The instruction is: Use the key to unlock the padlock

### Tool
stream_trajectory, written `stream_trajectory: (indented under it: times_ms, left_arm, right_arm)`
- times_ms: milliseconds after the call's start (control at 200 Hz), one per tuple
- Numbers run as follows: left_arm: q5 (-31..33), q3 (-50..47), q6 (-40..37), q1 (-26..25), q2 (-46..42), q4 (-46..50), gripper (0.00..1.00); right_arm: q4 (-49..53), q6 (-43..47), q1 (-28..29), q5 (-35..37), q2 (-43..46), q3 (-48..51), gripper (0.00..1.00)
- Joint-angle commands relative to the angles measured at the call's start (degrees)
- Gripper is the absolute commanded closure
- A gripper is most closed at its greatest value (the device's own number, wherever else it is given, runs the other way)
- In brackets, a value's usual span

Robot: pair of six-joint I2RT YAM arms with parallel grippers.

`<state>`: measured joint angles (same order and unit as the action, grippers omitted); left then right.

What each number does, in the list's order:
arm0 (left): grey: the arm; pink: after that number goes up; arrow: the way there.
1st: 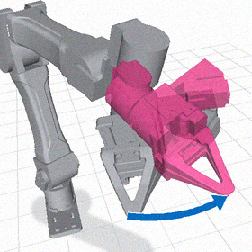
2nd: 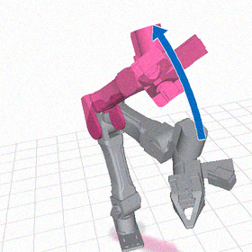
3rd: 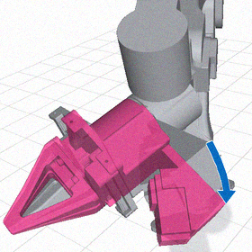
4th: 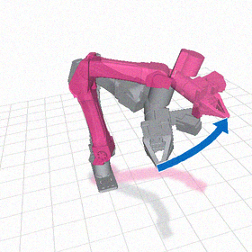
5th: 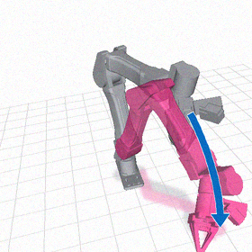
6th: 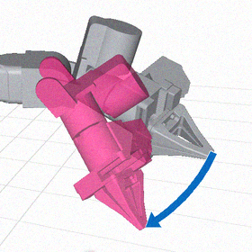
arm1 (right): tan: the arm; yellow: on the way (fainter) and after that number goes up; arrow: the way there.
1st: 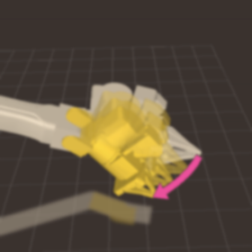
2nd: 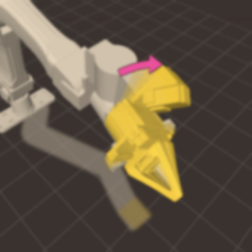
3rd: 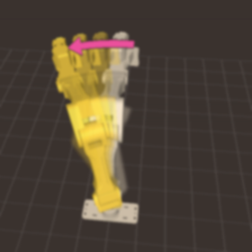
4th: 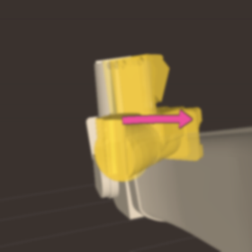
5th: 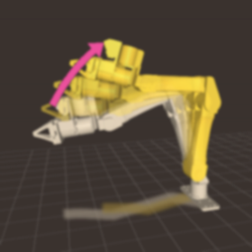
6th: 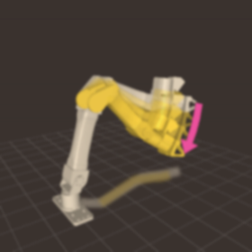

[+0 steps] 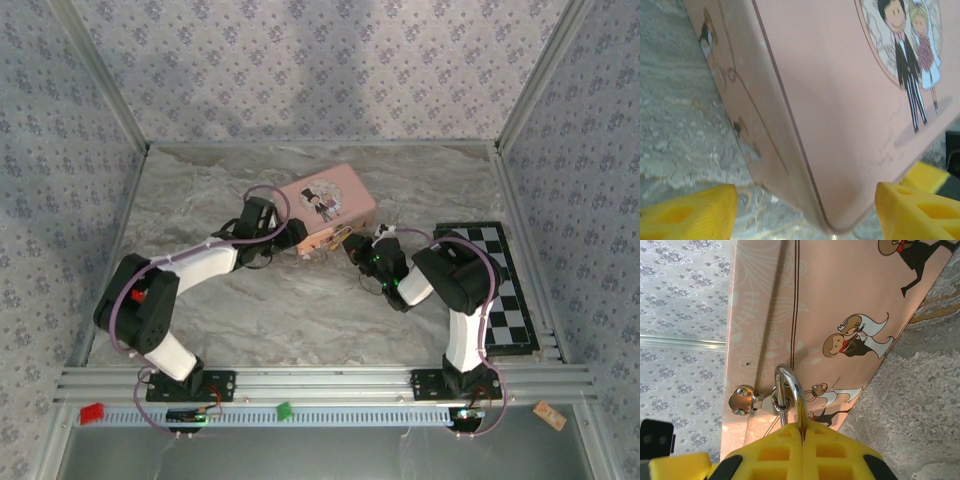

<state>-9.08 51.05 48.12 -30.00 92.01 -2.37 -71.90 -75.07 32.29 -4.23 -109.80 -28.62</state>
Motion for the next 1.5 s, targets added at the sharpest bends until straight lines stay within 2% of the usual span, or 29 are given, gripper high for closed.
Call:
stream_trajectory:
  times_ms: [0,470,795,875,1014,1139,1239,1344,1494]
  left_arm:
    - [2.1,3.0,-0.07,0.61,2.74,-0.44,0.28]
    - [2.97,-0.18,0.05,1.48,3.53,-0.69,0.31]
    - [0.13,1.64,-0.58,1.59,3.11,1.1,0.29]
    - [-2.21,3.06,-1.27,1.96,2.06,4.01,0.28]
    - [-3.14,3.58,-4.02,2.21,-2.31,7.98,0.23]
    - [-3.35,0.63,-4.97,3.98,-7.33,9.3,0.21]
    - [-3.67,-3.02,-6.21,6.01,-12.09,9.3,0.2]
    - [-1.79,-7.94,-8.04,7.85,-18.19,8.93,0.21]
    - [4.35,-18.95,-7.43,8.64,-30.71,4.26,0.2]
  right_arm:
    - [-1.92,-0.47,-0.01,1.38,2.04,0.93,1.0]
    - [-1.13,1.13,-2.74,1.74,4.24,3.73,1.0]
    - [0.81,5.01,-4.36,-0.53,8.16,6.14,1.0]
    - [8.64,8.92,-4.82,-3.03,12.83,6.36,1.0]
    - [30.11,18.56,-5.38,-5.86,24.03,5.19,1.0]
    - [52.36,29.68,-5.01,-3.01,35.92,2.24,1.0]
    - [64.4,36.14,-5.94,-1.89,42.94,0.46,1.0]
    - [73.44,40.73,-7.18,-1.49,48.42,-0.61,1.0]
    - [85.9,43.76,-7.73,0.59,54.55,-2.51,1.0]
